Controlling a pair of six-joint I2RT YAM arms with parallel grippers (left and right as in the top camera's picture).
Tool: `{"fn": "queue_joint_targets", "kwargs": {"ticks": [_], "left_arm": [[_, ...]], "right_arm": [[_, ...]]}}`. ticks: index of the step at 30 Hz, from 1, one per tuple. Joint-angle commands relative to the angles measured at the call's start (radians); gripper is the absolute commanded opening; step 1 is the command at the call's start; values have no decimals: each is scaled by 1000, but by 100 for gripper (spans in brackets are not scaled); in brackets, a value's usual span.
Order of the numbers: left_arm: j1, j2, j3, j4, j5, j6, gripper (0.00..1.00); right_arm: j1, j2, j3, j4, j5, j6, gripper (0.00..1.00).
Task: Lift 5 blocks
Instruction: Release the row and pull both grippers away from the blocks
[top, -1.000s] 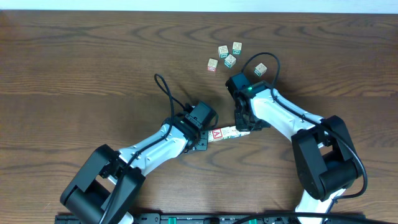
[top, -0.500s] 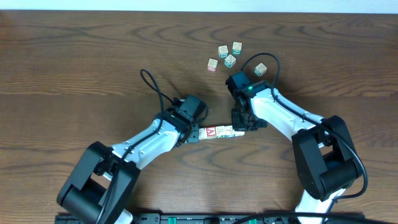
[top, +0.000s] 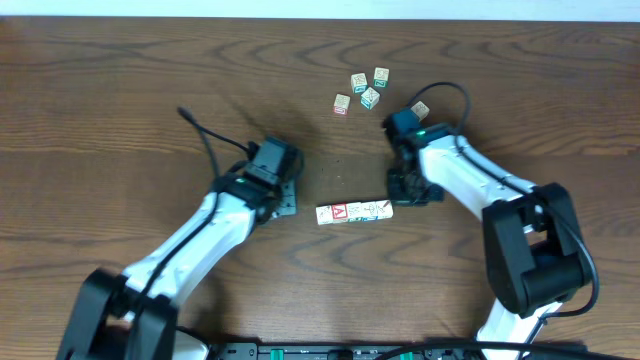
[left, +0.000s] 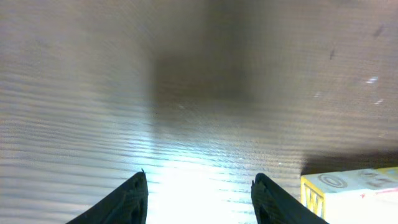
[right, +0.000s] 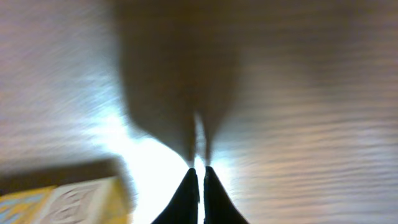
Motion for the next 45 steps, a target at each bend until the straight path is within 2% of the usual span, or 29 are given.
{"fn": "queue_joint_targets", "kwargs": {"ticks": [1, 5, 7, 9, 11, 12, 13, 20, 33, 38, 40, 45], "left_arm": [[24, -104, -11, -19, -56, 73, 55], [33, -244, -11, -34, -89, 143, 56], [33, -323, -11, -40, -116, 160, 58], [33, -385, -11, -40, -118, 190, 62], [33, -437, -11, -43, -119, 223, 73], [33, -459, -11, -43, -124, 230, 76], [33, -478, -11, -43, -135, 230, 77], [33, -543, -11, -43, -141, 230, 77], [33, -541, -11, -45, -140, 229, 78], [33, -539, -11, -68, -181, 261, 78], [33, -535, -11, -27, -232, 264, 78], [33, -510, -11, 281, -473, 263, 78]], "right_arm": [[-69, 8, 21, 37, 35, -95, 9], [-136, 8, 37, 144, 41, -222, 16], [-159, 8, 43, 191, 41, -236, 26], [-178, 8, 43, 242, 42, -238, 42], [-193, 8, 43, 278, 50, -238, 65], [-198, 8, 43, 293, 57, -238, 86], [-202, 8, 43, 304, 69, -238, 99], [-203, 8, 42, 323, 78, -236, 99], [-202, 8, 42, 321, 77, -234, 99], [-203, 8, 42, 321, 77, -234, 99], [-202, 8, 42, 321, 77, -234, 99], [-202, 8, 42, 321, 77, -234, 99]]}}
